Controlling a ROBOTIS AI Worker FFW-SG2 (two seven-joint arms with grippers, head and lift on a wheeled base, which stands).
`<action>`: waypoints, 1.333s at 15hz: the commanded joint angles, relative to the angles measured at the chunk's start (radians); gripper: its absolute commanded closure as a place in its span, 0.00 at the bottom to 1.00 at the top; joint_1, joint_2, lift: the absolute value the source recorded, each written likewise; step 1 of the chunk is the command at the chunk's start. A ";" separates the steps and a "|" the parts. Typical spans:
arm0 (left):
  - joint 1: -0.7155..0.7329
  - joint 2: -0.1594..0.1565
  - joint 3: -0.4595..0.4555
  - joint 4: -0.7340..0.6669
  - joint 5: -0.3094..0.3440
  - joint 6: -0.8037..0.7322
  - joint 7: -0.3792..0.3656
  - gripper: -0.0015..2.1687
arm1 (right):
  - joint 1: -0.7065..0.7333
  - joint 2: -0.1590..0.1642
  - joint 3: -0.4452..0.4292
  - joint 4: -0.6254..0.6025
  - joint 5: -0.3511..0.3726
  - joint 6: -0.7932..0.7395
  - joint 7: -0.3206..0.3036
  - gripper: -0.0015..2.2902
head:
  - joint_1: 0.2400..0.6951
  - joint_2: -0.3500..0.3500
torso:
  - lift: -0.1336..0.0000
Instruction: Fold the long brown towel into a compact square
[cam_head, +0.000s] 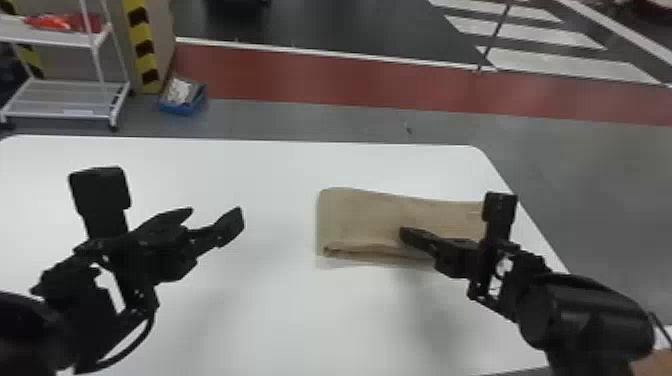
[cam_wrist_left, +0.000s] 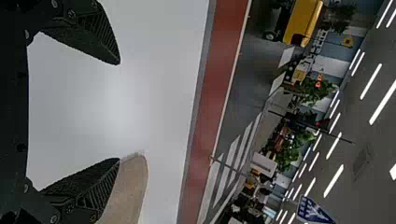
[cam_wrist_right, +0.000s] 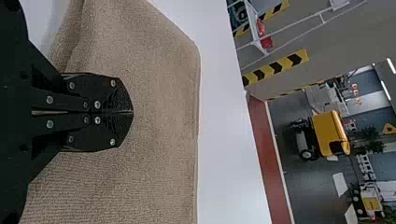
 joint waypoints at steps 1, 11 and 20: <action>0.004 0.002 0.001 -0.002 -0.002 -0.003 0.000 0.08 | -0.018 0.007 0.019 0.017 0.003 0.001 0.000 0.90 | 1.00 0.20 | 0.10; 0.010 0.012 0.020 -0.005 0.001 -0.018 -0.012 0.08 | -0.099 0.027 0.121 0.067 0.029 0.053 0.005 0.90 | 1.00 0.29 | 0.10; 0.015 0.015 0.022 -0.006 0.002 -0.046 -0.012 0.08 | -0.139 0.077 0.229 0.070 0.064 0.053 0.015 0.90 | 1.00 0.39 | 0.10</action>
